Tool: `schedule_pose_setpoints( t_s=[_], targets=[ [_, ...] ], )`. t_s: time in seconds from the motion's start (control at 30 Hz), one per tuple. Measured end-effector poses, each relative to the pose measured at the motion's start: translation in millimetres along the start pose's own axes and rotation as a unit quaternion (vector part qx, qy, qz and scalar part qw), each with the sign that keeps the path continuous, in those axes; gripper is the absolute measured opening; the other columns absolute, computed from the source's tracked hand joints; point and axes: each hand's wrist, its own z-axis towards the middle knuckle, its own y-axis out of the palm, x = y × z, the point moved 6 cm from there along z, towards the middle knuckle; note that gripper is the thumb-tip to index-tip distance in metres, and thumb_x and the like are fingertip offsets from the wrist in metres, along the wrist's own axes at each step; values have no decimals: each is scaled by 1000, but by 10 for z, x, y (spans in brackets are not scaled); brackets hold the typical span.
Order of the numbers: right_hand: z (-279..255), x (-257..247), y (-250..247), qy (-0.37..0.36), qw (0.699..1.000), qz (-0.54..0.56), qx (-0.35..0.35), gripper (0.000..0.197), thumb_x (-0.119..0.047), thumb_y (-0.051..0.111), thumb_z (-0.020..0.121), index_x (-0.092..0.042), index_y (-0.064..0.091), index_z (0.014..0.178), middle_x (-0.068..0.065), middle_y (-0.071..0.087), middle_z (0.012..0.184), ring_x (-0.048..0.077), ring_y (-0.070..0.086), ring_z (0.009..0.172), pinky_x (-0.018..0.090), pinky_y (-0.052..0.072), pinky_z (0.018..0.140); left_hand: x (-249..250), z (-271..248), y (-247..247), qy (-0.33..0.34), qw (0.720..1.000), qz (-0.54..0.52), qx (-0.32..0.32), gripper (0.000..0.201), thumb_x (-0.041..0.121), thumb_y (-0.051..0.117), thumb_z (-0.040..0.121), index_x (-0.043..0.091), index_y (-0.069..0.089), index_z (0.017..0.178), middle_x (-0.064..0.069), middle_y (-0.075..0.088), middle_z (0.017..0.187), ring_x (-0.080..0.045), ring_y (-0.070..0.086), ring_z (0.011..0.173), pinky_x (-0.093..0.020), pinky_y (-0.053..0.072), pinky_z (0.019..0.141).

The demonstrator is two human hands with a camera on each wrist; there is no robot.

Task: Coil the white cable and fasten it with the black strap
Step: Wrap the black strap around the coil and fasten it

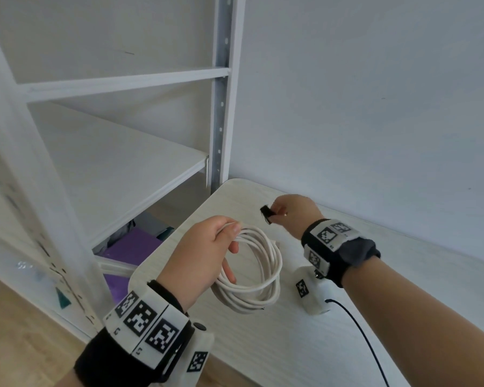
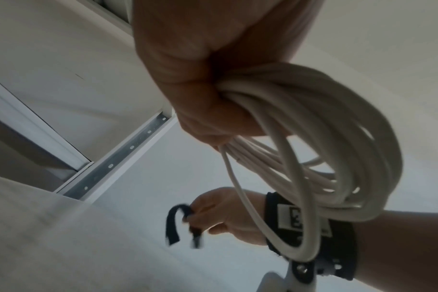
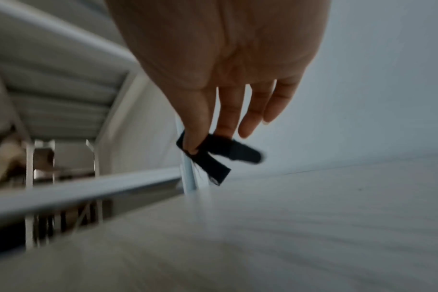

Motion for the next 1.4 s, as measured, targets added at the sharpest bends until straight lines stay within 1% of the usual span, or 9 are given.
schedule_pose_setpoints(
  t_s=[0.1, 0.3, 0.43, 0.57, 0.73, 0.93, 1.1, 1.23, 1.4],
  targets=[
    [-235, 4, -297, -26, 968, 246, 46, 11, -11, 64, 82, -16, 65, 93, 3, 66, 80, 16, 60, 71, 32, 50, 74, 44, -23, 28, 9, 1000, 5, -4, 23, 28, 40, 99, 28, 57, 84, 5, 55, 72, -6, 52, 34, -18, 36, 43],
    [-846, -163, -804, -119, 858, 500, 17, 34, 5, 54, 85, -21, 65, 104, 0, 68, 77, 8, 62, 72, 20, 51, 61, 256, -114, 207, 51, 998, 21, -19, 26, 27, 40, 99, 26, 58, 80, 5, 54, 71, -10, 55, 35, -17, 35, 40],
    [-1161, -28, -1004, -128, 869, 471, 81, 35, 9, 54, 83, -21, 67, 71, -4, 69, 81, 16, 64, 72, 26, 57, 63, 474, -254, 380, 84, 995, 8, -44, 27, 26, 41, 98, 29, 57, 77, 8, 56, 68, -11, 55, 34, -18, 35, 41],
    [-1375, 288, -1088, -89, 908, 384, 143, 28, 6, 57, 82, -19, 67, 73, 0, 69, 77, 13, 64, 59, 26, 58, 64, 733, -446, 629, 117, 989, -15, -93, 23, 29, 41, 97, 28, 61, 85, 12, 57, 68, -11, 54, 34, -34, 45, 49],
    [-1659, 561, -1045, -52, 916, 379, 123, 23, 6, 61, 80, -15, 69, 75, 4, 72, 77, 22, 67, 72, 32, 58, 72, 983, -653, 984, 158, 978, -6, -133, 22, 28, 41, 97, 29, 62, 91, 11, 58, 68, -11, 56, 34, -46, 48, 56],
    [-1998, 726, -1058, -41, 867, 494, 48, 8, 4, 60, 81, 2, 66, 87, 18, 62, 77, 6, 48, 41, 12, 36, 41, 1149, -760, 1331, 177, 972, 10, -156, 23, 28, 40, 98, 26, 64, 96, 10, 58, 68, -13, 58, 35, -48, 49, 57],
    [-2121, 1032, -1214, -22, 837, 533, 125, 20, 6, 58, 82, -6, 59, 98, 9, 73, 71, 16, 67, 60, 22, 55, 58, 1217, -814, 1531, 188, 967, 27, -172, 23, 30, 40, 98, 29, 63, 96, 11, 58, 69, -12, 58, 35, -47, 49, 57],
    [-2287, 1171, -1492, -56, 779, 582, 226, 18, 6, 58, 82, -6, 53, 94, 6, 72, 65, 19, 71, 73, 24, 55, 60, 1192, -805, 1621, 186, 968, 49, -164, 22, 31, 39, 97, 31, 61, 96, 12, 58, 70, -11, 59, 36, -39, 48, 53],
    [-2600, 925, -1699, -168, 765, 585, 210, 26, -8, 73, 61, -9, 54, 78, 6, 71, 64, 17, 70, 68, 21, 51, 61, 1135, -744, 1661, 168, 975, 55, -138, 23, 30, 39, 98, 36, 57, 84, 10, 57, 66, -14, 59, 36, -19, 35, 39]
  ],
)
